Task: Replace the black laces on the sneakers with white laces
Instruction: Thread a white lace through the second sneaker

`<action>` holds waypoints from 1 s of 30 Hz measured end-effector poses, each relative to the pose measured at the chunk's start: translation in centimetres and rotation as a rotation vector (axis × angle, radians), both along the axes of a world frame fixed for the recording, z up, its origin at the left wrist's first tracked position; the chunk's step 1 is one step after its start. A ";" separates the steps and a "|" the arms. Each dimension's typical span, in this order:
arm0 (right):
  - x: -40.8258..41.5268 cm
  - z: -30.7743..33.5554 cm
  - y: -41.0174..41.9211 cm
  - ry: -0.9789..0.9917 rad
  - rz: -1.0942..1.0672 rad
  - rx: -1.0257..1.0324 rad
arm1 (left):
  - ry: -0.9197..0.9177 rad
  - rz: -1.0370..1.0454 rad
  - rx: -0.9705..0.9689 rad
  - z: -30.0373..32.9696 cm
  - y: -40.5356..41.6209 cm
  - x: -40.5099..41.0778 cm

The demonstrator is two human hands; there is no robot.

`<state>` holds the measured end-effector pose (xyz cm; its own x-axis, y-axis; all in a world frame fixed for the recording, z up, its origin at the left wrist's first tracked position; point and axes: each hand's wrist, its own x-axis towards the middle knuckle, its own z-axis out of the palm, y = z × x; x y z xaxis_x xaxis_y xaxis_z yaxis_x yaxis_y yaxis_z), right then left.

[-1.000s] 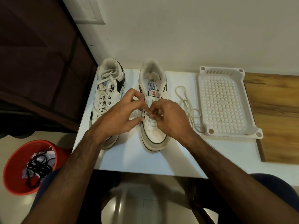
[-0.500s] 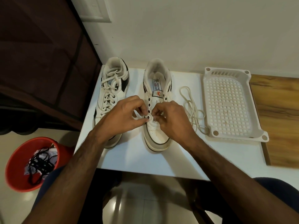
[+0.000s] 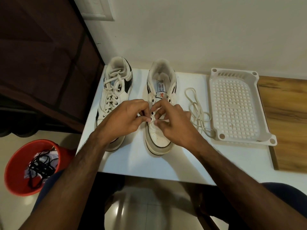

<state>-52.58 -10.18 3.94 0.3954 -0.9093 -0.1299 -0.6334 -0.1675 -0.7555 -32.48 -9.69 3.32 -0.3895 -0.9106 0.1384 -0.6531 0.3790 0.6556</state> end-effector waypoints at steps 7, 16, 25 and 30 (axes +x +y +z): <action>0.7 -0.3 0.0 0.155 -0.025 -0.193 | 0.169 0.076 0.081 1.8 0.6 0.9; 1.0 -0.8 -0.1 0.143 -0.072 -0.209 | 0.698 0.199 0.167 3.0 0.5 -0.3; 0.7 -0.8 -0.4 0.097 -0.071 -0.163 | -0.183 -0.002 0.192 0.9 -0.2 -0.1; 0.7 -0.6 -0.4 0.114 -0.071 -0.171 | 0.449 0.085 0.195 1.5 -0.1 0.2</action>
